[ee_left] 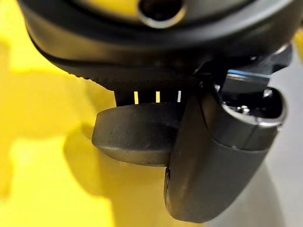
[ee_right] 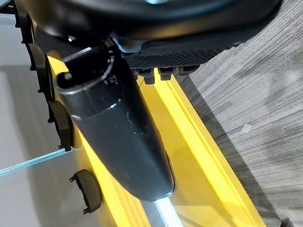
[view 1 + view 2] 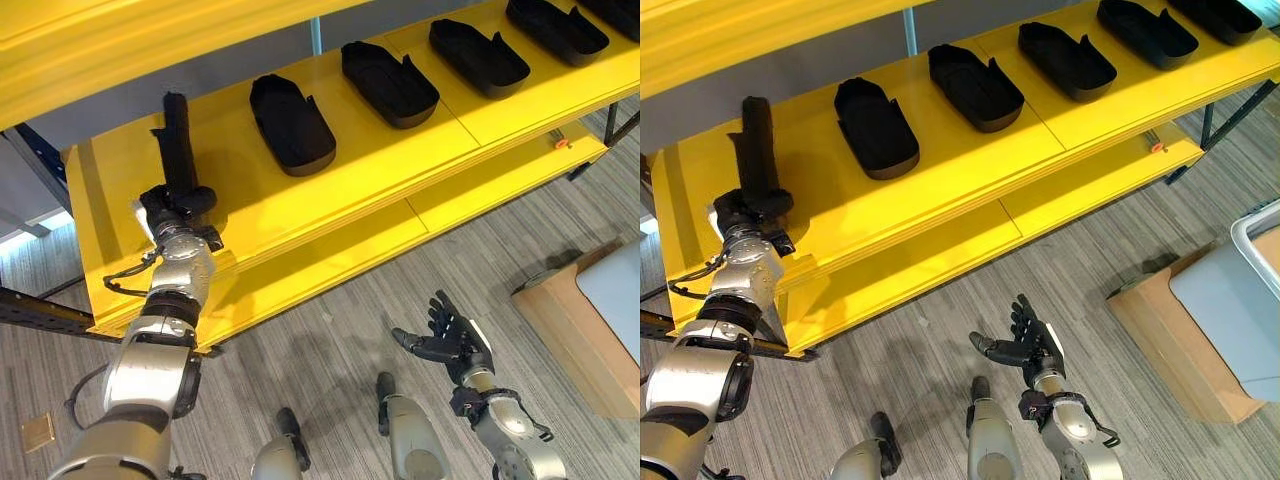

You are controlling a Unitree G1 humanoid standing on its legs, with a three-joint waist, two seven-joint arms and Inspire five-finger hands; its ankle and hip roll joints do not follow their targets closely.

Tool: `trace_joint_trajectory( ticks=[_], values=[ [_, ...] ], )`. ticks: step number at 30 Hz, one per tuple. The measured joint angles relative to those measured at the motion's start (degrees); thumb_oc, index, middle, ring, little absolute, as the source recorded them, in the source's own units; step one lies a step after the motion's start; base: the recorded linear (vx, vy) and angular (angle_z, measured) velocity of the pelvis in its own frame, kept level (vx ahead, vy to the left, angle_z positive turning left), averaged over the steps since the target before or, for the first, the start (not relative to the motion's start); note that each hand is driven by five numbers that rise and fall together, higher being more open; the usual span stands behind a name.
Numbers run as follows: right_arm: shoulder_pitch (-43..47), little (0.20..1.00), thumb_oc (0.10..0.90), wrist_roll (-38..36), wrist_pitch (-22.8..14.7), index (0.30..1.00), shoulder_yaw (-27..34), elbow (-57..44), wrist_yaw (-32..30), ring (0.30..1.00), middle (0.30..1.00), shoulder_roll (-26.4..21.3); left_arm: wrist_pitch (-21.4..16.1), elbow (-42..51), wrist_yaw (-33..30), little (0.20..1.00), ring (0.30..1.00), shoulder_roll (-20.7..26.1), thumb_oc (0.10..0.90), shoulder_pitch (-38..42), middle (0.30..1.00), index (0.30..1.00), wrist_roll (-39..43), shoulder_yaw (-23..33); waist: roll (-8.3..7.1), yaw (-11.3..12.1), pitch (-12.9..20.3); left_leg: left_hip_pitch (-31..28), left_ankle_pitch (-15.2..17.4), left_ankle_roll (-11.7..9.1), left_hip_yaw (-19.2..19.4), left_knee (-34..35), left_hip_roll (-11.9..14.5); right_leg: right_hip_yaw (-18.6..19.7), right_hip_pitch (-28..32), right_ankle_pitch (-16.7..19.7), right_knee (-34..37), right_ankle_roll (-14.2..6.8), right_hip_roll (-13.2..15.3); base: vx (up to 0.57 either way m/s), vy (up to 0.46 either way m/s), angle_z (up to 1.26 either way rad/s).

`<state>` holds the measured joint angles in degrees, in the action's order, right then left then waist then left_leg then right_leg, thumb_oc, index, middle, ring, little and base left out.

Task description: Move parts from the plastic box to the shelf.

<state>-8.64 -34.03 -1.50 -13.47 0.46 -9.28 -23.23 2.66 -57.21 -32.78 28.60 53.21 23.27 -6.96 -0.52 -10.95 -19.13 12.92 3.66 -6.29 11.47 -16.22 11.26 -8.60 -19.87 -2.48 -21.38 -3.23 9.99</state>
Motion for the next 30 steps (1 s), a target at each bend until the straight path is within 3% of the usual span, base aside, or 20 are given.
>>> trace_joint_trajectory(
  ticks=[7, 14, 23, 30],
  values=[
    [0.1, 1.000, 0.900, 0.0, -0.2, 1.000, -0.3, -0.1, -0.6, 1.000, 1.000, -0.5, 3.5, -1.4, -0.8, 0.300, 0.300, 0.2, 0.400, 1.6, 0.300, 0.300, -6.0, -0.6, -0.25, 0.0, -0.1, 0.1, 0.4, -0.3, 0.1, -0.7, 0.6, 0.1, -0.4, -0.7, -0.9, 0.5, -0.4, -0.01, -0.008, -0.02],
    [0.2, 1.000, 0.900, -0.5, -0.2, 1.000, -0.3, -0.1, -0.6, 1.000, 1.000, -0.8, 3.8, -1.3, -0.8, 0.300, 0.300, 0.4, 0.400, 1.6, 0.300, 0.300, -6.7, -0.4, -0.23, 0.2, -0.1, 0.1, 0.3, -0.3, 0.0, -0.6, 0.6, 0.1, -0.6, -1.2, -1.7, 0.5, -0.4, 0.00, 0.000, 0.00],
    [0.8, 1.000, 0.900, -0.5, -0.7, 1.000, -0.6, -0.1, -0.5, 1.000, 1.000, -1.3, 4.5, -1.7, -2.8, 0.300, 0.300, 3.1, 0.400, 0.5, 0.300, 0.300, -3.6, 6.9, -0.02, 0.3, -0.3, 0.1, 0.3, -0.5, -0.3, -0.5, 0.6, -0.3, -0.6, -1.2, -2.0, 0.6, -0.3, 0.00, 0.000, 0.01],
    [0.9, 1.000, 0.900, -0.5, -0.8, 1.000, -0.9, -0.1, -0.5, 1.000, 1.000, -2.1, 4.5, -0.5, -5.5, 0.300, 0.300, 4.1, 0.400, -1.8, 0.300, 0.300, -1.1, 8.7, 0.28, 1.8, -0.6, 0.1, 0.2, -0.5, -1.3, -0.5, 0.5, -1.3, 0.3, -1.4, -1.8, 0.5, 0.0, 0.01, 0.003, 0.07]
  ],
)
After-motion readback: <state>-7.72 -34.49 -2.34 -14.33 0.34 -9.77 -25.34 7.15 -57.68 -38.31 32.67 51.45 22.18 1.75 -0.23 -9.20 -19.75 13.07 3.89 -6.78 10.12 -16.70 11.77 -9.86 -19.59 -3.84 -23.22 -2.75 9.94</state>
